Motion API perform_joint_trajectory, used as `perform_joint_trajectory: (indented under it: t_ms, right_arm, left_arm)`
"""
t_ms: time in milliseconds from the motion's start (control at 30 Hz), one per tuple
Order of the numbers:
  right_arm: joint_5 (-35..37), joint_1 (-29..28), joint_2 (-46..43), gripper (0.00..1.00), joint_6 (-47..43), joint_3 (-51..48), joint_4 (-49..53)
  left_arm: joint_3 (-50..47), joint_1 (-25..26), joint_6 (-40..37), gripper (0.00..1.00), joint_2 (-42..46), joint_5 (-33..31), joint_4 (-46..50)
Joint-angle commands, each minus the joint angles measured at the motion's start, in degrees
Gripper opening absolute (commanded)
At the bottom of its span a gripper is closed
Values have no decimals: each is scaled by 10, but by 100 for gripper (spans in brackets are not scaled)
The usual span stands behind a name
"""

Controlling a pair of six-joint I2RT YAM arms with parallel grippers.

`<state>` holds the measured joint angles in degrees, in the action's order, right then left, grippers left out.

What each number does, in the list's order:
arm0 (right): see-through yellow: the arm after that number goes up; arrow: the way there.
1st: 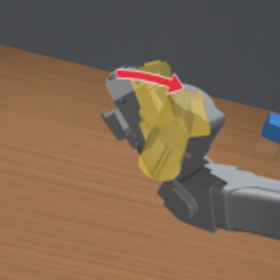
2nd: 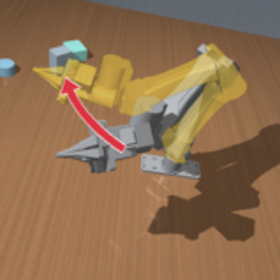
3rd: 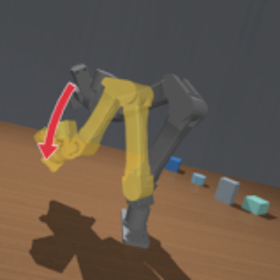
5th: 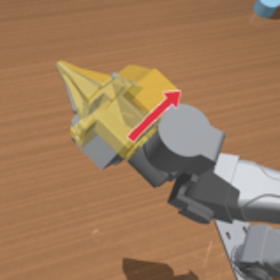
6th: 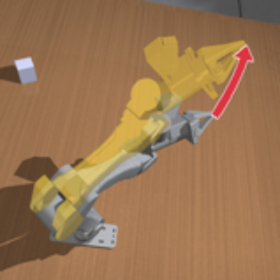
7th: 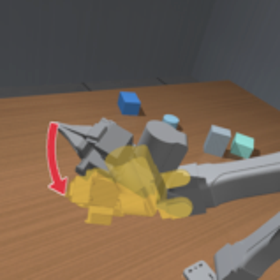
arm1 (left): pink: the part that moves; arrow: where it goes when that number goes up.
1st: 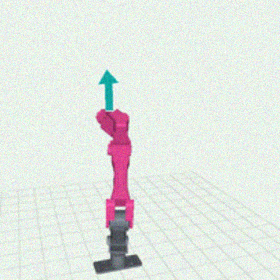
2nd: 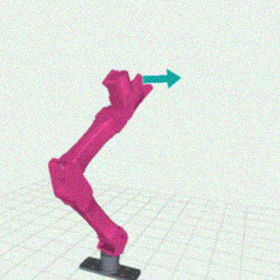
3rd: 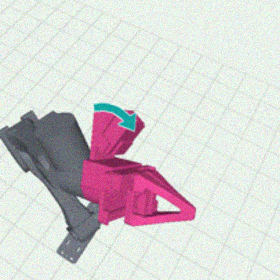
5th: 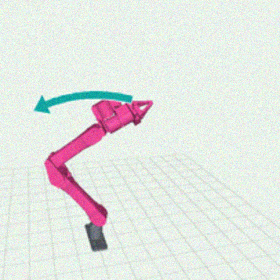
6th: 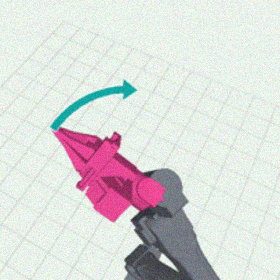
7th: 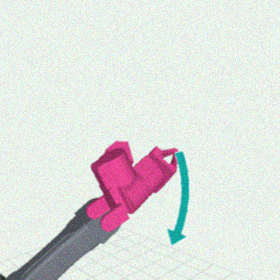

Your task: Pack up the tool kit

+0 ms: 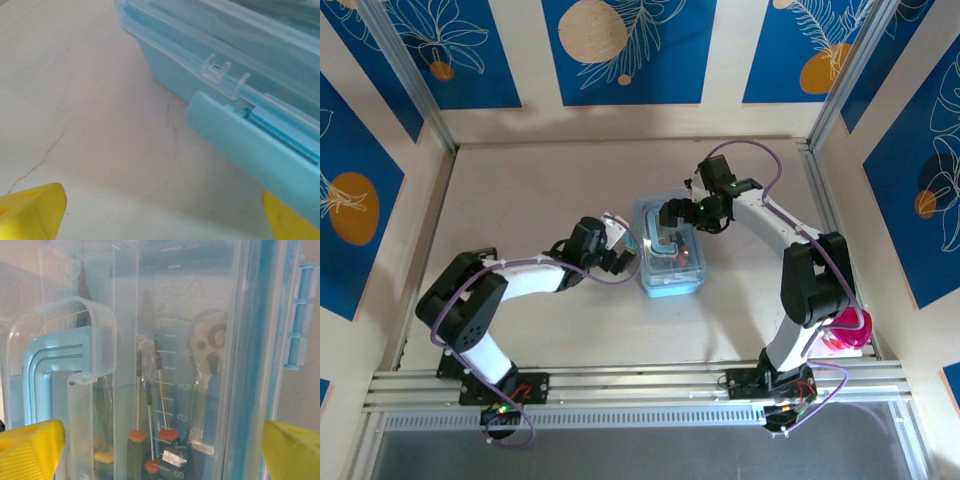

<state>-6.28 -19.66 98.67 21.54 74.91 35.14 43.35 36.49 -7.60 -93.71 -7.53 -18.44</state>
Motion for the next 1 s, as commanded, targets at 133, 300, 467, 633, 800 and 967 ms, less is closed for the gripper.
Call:
perform_joint_trajectory:
  t_ms: [133,300,467,633,800,967]
  right_arm:
    - [-74,-17,1,99,14,-25,15]
    - [-76,-18,1,99,15,-27,13]
    - [-78,-18,0,99,16,-29,12]
    - [-80,-18,-1,99,16,-32,12]
    - [-80,-19,-2,99,16,-33,12]
    - [-80,-19,-4,99,16,-36,12]
  left_arm:
    - [1,-18,0,100,20,-15,17]
    - [10,-29,6,100,22,-2,21]
    - [35,-36,7,100,11,2,46]
    - [62,-40,7,100,-5,8,71]
    - [85,-42,11,100,-22,16,92]
    - [100,-45,16,100,-29,27,110]
